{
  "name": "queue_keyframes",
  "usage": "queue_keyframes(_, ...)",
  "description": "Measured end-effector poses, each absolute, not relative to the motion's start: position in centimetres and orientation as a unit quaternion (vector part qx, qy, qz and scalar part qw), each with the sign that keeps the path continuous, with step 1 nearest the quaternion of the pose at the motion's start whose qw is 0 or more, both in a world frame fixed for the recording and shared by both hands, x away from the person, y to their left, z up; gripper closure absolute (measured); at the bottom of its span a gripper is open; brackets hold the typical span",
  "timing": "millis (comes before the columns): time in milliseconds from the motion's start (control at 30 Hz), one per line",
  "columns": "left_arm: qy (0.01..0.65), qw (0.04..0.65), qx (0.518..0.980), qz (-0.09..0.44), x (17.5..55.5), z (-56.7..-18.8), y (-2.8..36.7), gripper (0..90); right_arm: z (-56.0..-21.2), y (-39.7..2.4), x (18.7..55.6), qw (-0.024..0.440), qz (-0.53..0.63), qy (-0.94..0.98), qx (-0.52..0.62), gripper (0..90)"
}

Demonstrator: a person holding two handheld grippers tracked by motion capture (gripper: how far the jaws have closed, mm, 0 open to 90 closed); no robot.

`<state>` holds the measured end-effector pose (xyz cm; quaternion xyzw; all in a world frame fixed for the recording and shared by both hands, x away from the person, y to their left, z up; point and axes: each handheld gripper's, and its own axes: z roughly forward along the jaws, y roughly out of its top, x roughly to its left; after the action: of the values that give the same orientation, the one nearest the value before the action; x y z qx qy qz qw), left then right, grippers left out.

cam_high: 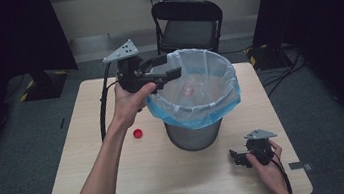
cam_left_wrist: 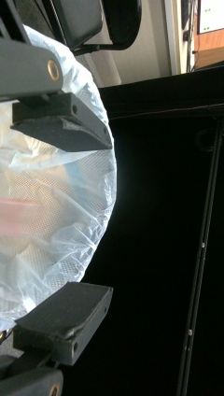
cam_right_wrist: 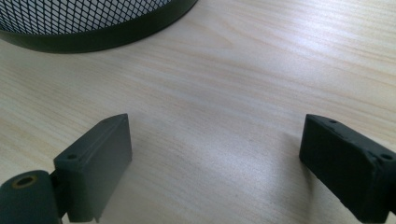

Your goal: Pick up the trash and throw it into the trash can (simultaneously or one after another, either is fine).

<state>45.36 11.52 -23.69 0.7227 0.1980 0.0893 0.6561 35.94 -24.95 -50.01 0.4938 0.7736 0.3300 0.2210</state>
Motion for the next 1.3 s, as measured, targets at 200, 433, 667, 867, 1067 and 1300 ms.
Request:
queue_keyframes(200, 0.209, 0.659, 0.716, 0.094, 45.4, -23.7, 12.2, 23.5, -50.0, -25.0, 35.9, 0.221, 0.330, 0.774, 0.494, 8.5)
queue_keyframes(433, 0.210, 0.655, 0.719, 0.097, 45.3, -24.0, 12.8, 22.9, -50.0, -25.0, 35.9, 0.221, 0.330, 0.774, 0.494, 8.5)
queue_keyframes(667, 0.218, 0.650, 0.721, 0.102, 45.2, -24.5, 14.0, 20.0, -50.0, -24.9, 35.9, 0.221, 0.330, 0.773, 0.494, 8.5)
queue_keyframes(867, 0.228, 0.651, 0.715, 0.114, 45.1, -24.4, 16.0, 19.6, -50.0, -24.9, 35.9, 0.221, 0.330, 0.773, 0.494, 8.5)
queue_keyframes(1067, 0.236, 0.649, 0.712, 0.126, 44.9, -24.6, 17.9, 19.6, -50.0, -24.9, 35.9, 0.221, 0.330, 0.773, 0.494, 8.5)
queue_keyframes(1300, 0.245, 0.644, 0.712, 0.136, 44.7, -25.1, 19.8, 19.6, -50.0, -25.0, 35.9, 0.221, 0.330, 0.774, 0.494, 8.5)
